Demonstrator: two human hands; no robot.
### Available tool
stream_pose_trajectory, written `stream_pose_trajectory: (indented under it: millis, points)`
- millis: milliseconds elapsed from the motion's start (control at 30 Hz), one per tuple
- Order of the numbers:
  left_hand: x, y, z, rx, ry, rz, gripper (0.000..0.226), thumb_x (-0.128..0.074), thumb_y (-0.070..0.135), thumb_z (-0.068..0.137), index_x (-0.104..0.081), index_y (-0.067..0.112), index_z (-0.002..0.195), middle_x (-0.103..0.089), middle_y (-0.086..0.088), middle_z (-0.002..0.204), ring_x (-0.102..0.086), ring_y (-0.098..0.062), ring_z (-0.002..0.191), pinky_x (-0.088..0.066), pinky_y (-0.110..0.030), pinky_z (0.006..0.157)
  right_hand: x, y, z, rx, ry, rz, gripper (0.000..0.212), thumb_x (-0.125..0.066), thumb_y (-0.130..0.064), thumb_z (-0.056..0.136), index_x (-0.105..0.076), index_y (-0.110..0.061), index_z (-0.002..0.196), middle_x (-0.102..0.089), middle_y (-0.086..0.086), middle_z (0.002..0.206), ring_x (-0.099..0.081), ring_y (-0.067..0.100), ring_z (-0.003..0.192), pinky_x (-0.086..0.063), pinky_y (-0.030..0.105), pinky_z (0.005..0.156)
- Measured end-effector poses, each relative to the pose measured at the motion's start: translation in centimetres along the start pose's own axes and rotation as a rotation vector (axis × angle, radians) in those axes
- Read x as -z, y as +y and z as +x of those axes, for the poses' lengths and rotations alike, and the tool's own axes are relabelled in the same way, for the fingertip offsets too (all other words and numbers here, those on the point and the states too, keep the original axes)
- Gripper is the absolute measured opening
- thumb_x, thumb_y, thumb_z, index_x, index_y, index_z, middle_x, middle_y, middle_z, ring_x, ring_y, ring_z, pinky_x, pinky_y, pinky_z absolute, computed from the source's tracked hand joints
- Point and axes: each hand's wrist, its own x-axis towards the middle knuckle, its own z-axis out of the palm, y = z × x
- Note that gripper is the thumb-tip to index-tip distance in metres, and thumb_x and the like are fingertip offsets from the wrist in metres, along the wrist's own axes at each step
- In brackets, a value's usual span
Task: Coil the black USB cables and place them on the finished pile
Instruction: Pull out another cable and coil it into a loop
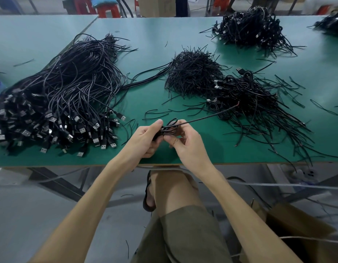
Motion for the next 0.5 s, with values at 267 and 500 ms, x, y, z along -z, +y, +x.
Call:
stream_pose_trajectory:
  millis: [267,500]
  points:
    - [-0.53,-0.04,-0.2,-0.018,0.053,0.048,0.051,-0.046,0.051,0.094,-0.043,0.025,0.05,-0.028,0.004,0.05,-0.017,-0.011,0.04,-0.017,-0.016,0.039,-0.02,0.01,-0.17,0.028,0.056,-0.023,0.019,-0.069,0.0,0.089,-0.067,-0.014,0.103,-0.071,0.006,0.097,-0.067,0.024,0.088,-0.057,0.045,0.072]
    - [-0.64,-0.07,-0.32,-0.036,0.097,0.062,0.052,-0.044,0.05,0.099,-0.043,0.021,0.057,-0.027,-0.001,0.055,-0.018,-0.013,0.043,-0.015,-0.019,0.041,-0.38,-0.22,-0.28,0.029,0.077,-0.059,0.016,-0.071,-0.004,0.091,-0.066,-0.02,0.092,-0.064,-0.009,0.087,-0.059,0.007,0.074,-0.049,0.026,0.072]
